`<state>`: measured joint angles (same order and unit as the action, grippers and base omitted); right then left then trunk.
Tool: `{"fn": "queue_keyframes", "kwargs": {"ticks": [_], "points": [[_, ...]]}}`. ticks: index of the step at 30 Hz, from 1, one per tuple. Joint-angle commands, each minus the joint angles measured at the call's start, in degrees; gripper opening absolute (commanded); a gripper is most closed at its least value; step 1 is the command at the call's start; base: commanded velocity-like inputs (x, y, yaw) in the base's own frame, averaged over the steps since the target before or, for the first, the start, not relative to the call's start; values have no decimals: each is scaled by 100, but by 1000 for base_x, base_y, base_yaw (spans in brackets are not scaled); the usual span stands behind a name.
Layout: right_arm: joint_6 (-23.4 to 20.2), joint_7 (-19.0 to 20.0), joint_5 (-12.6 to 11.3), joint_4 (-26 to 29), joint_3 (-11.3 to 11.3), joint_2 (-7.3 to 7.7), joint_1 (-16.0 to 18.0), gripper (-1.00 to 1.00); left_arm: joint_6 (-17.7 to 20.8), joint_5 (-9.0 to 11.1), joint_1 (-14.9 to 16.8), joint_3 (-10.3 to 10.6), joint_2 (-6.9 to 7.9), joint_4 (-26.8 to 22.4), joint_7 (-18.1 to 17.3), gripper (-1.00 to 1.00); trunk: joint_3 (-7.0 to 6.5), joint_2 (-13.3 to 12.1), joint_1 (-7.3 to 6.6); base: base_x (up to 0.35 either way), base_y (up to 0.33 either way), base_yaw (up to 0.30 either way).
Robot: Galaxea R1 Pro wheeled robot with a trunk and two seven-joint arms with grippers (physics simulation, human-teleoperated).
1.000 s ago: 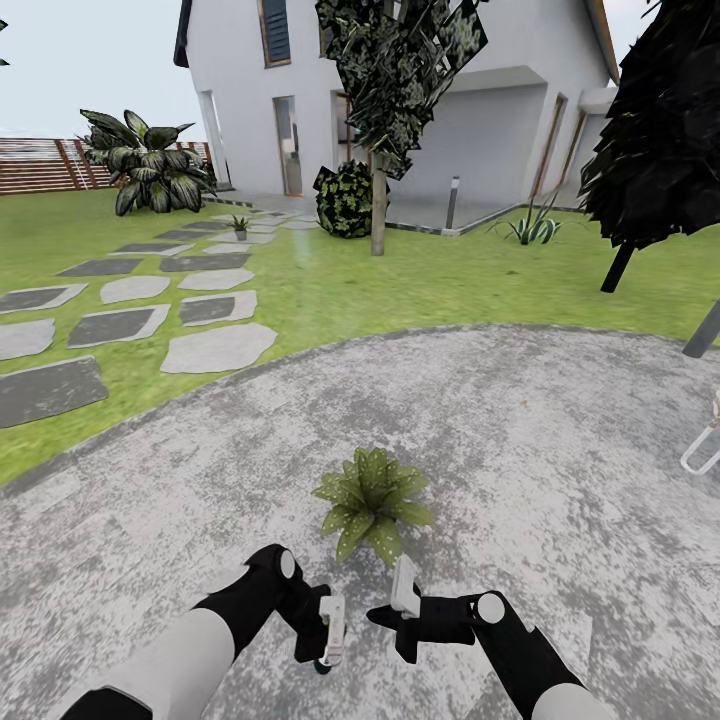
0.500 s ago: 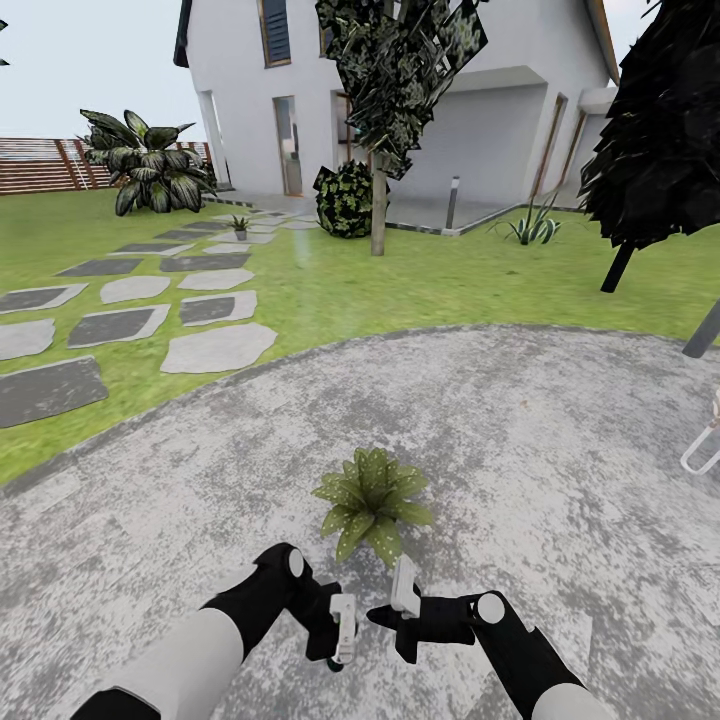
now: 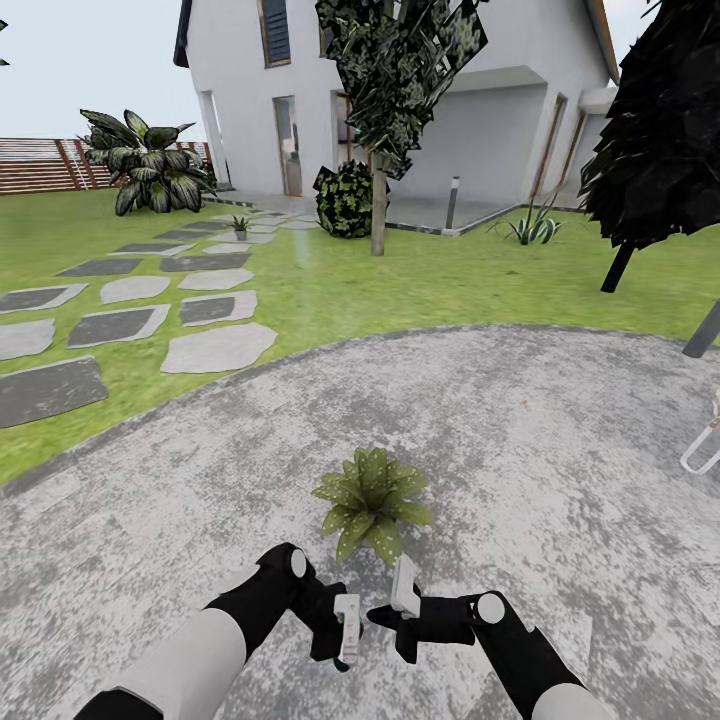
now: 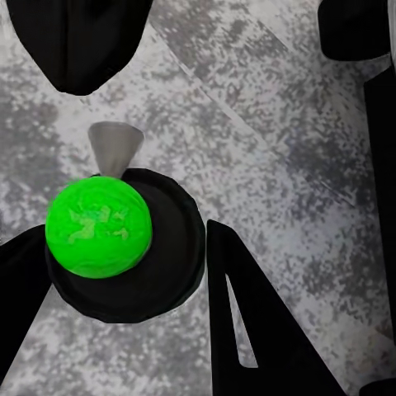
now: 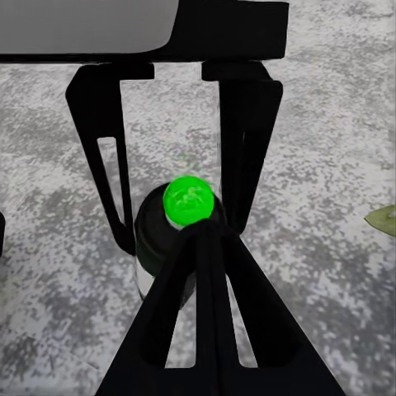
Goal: Pick up the pesticide atomizer in the garden and spray insectifuge to fully cover both potted plants in the garden.
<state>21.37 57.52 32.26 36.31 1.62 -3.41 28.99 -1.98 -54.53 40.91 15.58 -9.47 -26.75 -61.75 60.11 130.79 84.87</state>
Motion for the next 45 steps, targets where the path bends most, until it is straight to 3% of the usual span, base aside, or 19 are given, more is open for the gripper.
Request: {"fn": "queue_keyframes", "kwargs": {"ticks": [1, 6, 15, 19, 28, 30, 32, 33, 37, 39, 41, 43, 44, 45], "points": [[25, 4, 43, 10, -6, -2, 1, -100, -22, 39, 3, 5, -1, -15, -12, -100, 5, 2, -1, 0, 0, 0], [25, 4, 43, 12, -7, -2, 1, -100, -39, 215, 3, 1, 0, -23, -12, -100, 5, 2, -1, 0, 0, 0], [25, 4, 43, 8, -5, -2, 1, -100, -41, 224, 1, -2, 7, -6, -12, -100, 5, 2, -1, 0, 0, 0], [25, 4, 47, 4, -4, -2, 1, -100, -47, 182, -1, 0, 92, 47, 25, -100, 5, 2, -1, 0, 0, 0], [40, -9, 81, -12, -4, 34, 1, -100, -33, 138, -19, 15, 1054, 300, 55, -100, 5, 2, -1, 0, 0, 0], [44, -12, 84, -17, -12, 46, 1, -100, -38, 170, -21, 15, 1288, 481, 164, -100, 5, 2, -1, 0, 0, 0], [43, -13, 85, -24, -39, 68, 1, -100, -39, 190, -21, 7, 1432, 745, 431, -100, 5, 2, -1, 0, 0, 0], [43, -13, 86, -26, -48, 104, 1, 100, -39, 197, -21, 2, 1494, 905, 590, -100, 5, 2, -1, 0, 0, 0], [38, -57, 79, -32, -69, 215, 1, 100, -33, 270, -21, -41, 1672, 1300, 1037, -100, 5, 2, -1, 0, 0, 0], [35, -478, 72, -35, -75, 313, 1, 100, -14, 647, -21, -86, 1684, 1353, 1513, -100, 5, 2, -1, 0, 0, 0], [39, -1153, 61, -48, -104, 382, -2, 100, -1, 1131, -21, -123, 1671, 1418, 1952, -100, 5, 2, -1, 0, 0, 0], [47, -2126, 45, -298, -268, 535, -17, 100, -17, 1942, -27, -140, 1648, 1755, 2660, -100, 5, 2, -1, 0, 0, 0], [48, -2378, 41, -464, -326, 560, -20, 100, -25, 2258, -28, -141, 1640, 1889, 2962, -100, 5, 2, -1, 0, 0, 0], [51, -2739, 38, -768, -416, 582, -22, 100, -43, 2738, -71, -142, 1634, 2055, 3439, -100, 5, 2, -1, 0, 0, 0]]}}
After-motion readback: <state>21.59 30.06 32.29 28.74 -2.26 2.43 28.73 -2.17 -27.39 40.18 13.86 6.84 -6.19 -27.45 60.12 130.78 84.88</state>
